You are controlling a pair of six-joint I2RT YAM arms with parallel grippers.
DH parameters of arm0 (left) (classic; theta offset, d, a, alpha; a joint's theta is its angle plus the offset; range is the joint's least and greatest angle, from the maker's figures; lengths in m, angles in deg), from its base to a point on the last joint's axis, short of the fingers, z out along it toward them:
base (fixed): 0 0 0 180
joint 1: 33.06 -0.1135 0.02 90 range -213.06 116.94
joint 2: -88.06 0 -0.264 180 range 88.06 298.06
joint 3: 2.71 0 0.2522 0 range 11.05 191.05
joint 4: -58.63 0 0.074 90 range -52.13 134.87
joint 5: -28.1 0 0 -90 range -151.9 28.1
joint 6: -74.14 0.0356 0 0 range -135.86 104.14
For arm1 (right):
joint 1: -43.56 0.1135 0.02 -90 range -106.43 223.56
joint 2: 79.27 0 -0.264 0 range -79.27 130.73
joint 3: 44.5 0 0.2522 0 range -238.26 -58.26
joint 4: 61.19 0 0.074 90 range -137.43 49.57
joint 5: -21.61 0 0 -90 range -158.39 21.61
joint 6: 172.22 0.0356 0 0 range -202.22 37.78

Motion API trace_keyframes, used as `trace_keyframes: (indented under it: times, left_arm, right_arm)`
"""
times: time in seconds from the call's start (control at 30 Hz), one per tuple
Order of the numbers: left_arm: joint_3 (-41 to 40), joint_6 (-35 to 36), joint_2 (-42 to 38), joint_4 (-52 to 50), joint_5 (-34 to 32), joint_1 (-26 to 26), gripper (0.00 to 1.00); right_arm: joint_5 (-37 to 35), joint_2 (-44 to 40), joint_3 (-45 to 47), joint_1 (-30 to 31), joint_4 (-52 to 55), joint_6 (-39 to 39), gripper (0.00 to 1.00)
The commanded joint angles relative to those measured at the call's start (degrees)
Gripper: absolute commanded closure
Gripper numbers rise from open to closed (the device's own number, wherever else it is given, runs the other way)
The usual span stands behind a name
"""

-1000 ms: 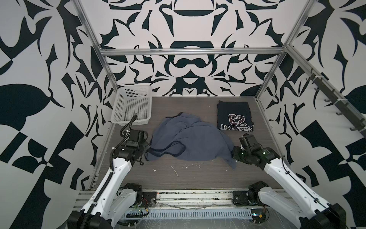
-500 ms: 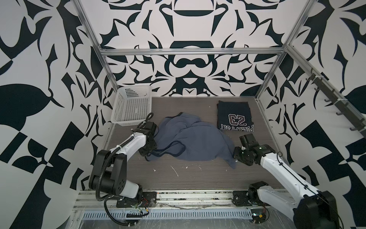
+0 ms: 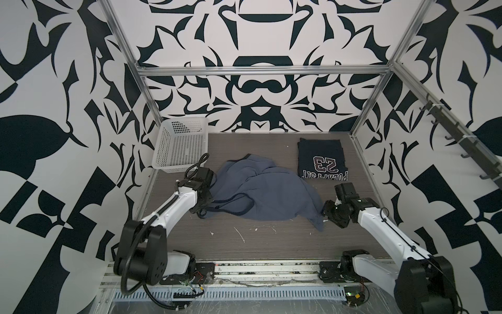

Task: Fold and stack tank tops
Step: Smooth out the tank top at the center of the table.

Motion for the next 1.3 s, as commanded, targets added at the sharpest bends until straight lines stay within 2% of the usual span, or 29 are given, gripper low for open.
trace_keyframes:
  times: [0.0, 0.13, 0.27, 0.4, 0.7, 0.8, 0.9, 1.0, 1.07, 1.13, 1.27]
  left_arm:
    - [-2.16, -2.10, -5.25, -1.79, -5.24, 0.11, 0.97]
    - [-3.14, -2.66, -8.09, -1.98, -6.76, 0.12, 1.00]
    - [-3.40, -2.93, -9.58, -2.54, -8.30, 0.06, 1.00]
    - [-2.89, -3.24, -10.57, -3.89, -10.02, 0.10, 1.00]
    - [-2.18, -3.33, -10.62, -4.38, -11.79, 0.12, 1.00]
    - [-2.08, -3.17, -10.61, -4.43, -11.99, 0.07, 1.00]
    - [-1.66, -3.15, -10.85, -4.73, -12.64, 0.07, 1.00]
    - [-1.01, -2.25, -11.73, -4.43, -13.40, 0.07, 1.00]
    - [0.43, -1.83, -12.47, -4.86, -14.46, -0.05, 1.00]
    - [2.28, -0.99, -13.77, -5.00, -15.75, -0.27, 1.00]
    - [7.54, 1.64, -17.92, -5.00, -17.02, -1.68, 1.00]
  right_arm:
    - [6.22, 0.48, 1.45, -1.30, -2.76, 1.26, 0.41]
    - [6.57, 0.78, 3.90, -1.26, -4.55, 2.23, 0.48]
    - [10.03, 1.34, 5.35, -1.17, -8.12, 3.04, 0.53]
    - [10.32, 1.68, 5.92, 0.07, -7.06, 3.65, 0.58]
    - [1.52, -3.49, 8.28, 12.15, -1.72, 13.17, 0.60]
    - [-0.01, -3.26, 8.64, 15.59, -1.89, 15.51, 0.64]
    - [-0.43, -2.53, 8.32, 16.42, -2.07, 15.58, 0.71]
    - [-1.25, -2.73, 6.69, 16.45, -1.35, 14.30, 0.86]
    - [-2.66, -4.38, 4.40, 16.44, 0.39, 13.40, 1.00]
    - [-5.18, -6.72, 0.82, 16.34, 3.81, 11.47, 1.00]
    - [-14.58, -11.77, -11.49, 15.47, 14.00, 5.52, 1.00]
